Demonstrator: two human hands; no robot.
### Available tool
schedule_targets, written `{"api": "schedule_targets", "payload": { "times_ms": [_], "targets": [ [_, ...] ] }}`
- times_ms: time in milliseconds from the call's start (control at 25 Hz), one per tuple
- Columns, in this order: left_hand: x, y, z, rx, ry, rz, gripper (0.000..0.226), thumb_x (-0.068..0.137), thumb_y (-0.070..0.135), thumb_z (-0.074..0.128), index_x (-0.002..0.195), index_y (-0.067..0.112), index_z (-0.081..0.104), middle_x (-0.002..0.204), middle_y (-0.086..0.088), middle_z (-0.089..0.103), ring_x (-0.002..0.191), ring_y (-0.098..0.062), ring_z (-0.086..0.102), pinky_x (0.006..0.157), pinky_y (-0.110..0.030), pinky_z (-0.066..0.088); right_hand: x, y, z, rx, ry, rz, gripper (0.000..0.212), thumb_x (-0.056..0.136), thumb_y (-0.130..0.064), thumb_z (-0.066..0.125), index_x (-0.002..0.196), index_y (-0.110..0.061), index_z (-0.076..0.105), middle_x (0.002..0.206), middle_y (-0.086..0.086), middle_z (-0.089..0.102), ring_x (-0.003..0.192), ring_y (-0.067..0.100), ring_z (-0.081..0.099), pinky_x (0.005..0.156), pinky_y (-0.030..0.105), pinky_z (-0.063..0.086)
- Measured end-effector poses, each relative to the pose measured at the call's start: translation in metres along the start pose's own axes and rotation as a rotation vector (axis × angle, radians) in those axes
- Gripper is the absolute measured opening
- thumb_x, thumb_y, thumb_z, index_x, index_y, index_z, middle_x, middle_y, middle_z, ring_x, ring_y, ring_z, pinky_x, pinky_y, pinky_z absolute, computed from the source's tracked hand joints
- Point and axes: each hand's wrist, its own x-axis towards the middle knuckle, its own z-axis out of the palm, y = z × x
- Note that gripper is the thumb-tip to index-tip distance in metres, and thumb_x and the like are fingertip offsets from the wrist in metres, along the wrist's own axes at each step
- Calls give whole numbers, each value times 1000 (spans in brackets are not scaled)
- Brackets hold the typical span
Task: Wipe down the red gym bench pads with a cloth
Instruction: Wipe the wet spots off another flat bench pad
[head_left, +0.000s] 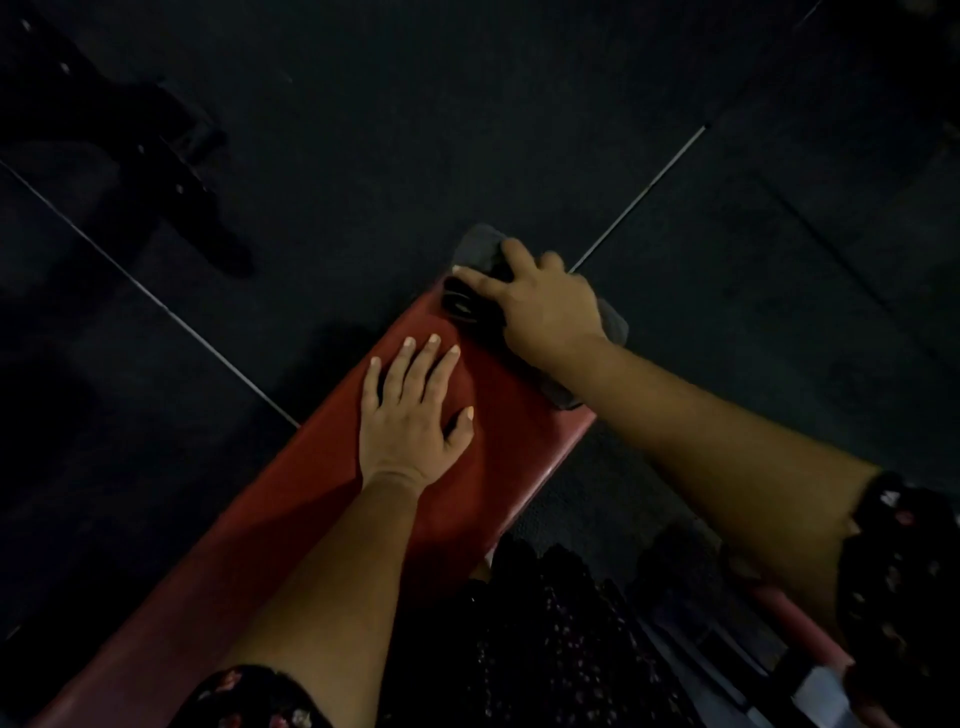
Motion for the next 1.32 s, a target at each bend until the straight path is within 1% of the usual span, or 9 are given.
{"api": "schedule_targets", "payload": {
  "times_ms": [120, 240, 360, 520, 680, 840, 1000, 1200, 1320],
  "targets": [
    [2, -1, 0, -15, 23, 9, 68, 86, 51, 42, 147, 22, 39, 152, -3, 39, 143, -24, 28, 117, -50, 16, 35, -10, -9, -25, -18, -28, 62, 97, -30, 46, 147, -54, 17, 151, 5, 23, 113, 36, 43, 70, 41, 41],
    [2, -2, 0, -14, 26, 23, 68, 86, 50, 44, 147, 22, 38, 153, -3, 39, 143, -24, 29, 117, -51, 17, 37, -1, -8, 174, -78, 120, 69, 93, -29, 52, 146, -55, 15, 144, 4, 30, 113, 38, 46, 72, 42, 43],
    [2, -1, 0, -2, -4, 16, 68, 86, 50, 42, 148, 22, 37, 153, -4, 39, 143, -25, 29, 117, -52, 17, -2, 21, 3, 337, -145, 231, 77, 92, -31, 55, 146, -56, 7, 139, 5, 33, 114, 37, 48, 79, 44, 48],
    [2, 3, -5, 1, -47, -10, 67, 85, 50, 41, 147, 22, 37, 152, -6, 38, 142, -25, 28, 118, -50, 11, -89, 38, 32, 286, -184, 323, 83, 90, -34, 57, 145, -57, 0, 141, 6, 28, 112, 36, 47, 76, 44, 50],
    [7, 2, -12, -35, -37, 12, 66, 88, 47, 39, 149, 21, 32, 159, -8, 26, 147, -23, 21, 119, -41, 0, -162, 42, 75, 318, -242, 506, 90, 90, -30, 59, 142, -63, -6, 152, 4, 16, 120, 36, 43, 85, 47, 52],
    [38, 5, -19, -26, -41, 154, 67, 90, 46, 38, 151, 21, 28, 161, -8, 20, 149, -23, 15, 120, -43, 2, -184, 71, 91, 604, -260, 632, 86, 90, -12, 58, 133, -62, 2, 155, 11, 22, 129, 40, 41, 104, 48, 42],
    [69, 4, -13, 25, -83, 303, 65, 92, 49, 34, 151, 22, 29, 159, -5, 25, 146, -24, 19, 120, -47, 10, -107, 102, 61, 520, -73, 533, 78, 89, -18, 60, 142, -59, 19, 154, 10, 26, 131, 38, 40, 104, 51, 41],
    [74, 1, -6, 23, -87, 355, 64, 91, 47, 37, 149, 22, 33, 152, -4, 38, 142, -26, 30, 118, -50, 19, 11, 95, 29, 458, -211, 215, 71, 92, -26, 58, 147, -50, 22, 145, 10, 35, 126, 32, 45, 101, 45, 43],
    [74, 1, -3, 37, -67, 361, 64, 90, 47, 39, 149, 22, 34, 152, -4, 36, 141, -27, 31, 118, -49, 18, 48, 75, 14, 373, -179, 110, 68, 93, -25, 54, 146, -52, 22, 144, 8, 35, 120, 32, 46, 94, 48, 47]
  ]
}}
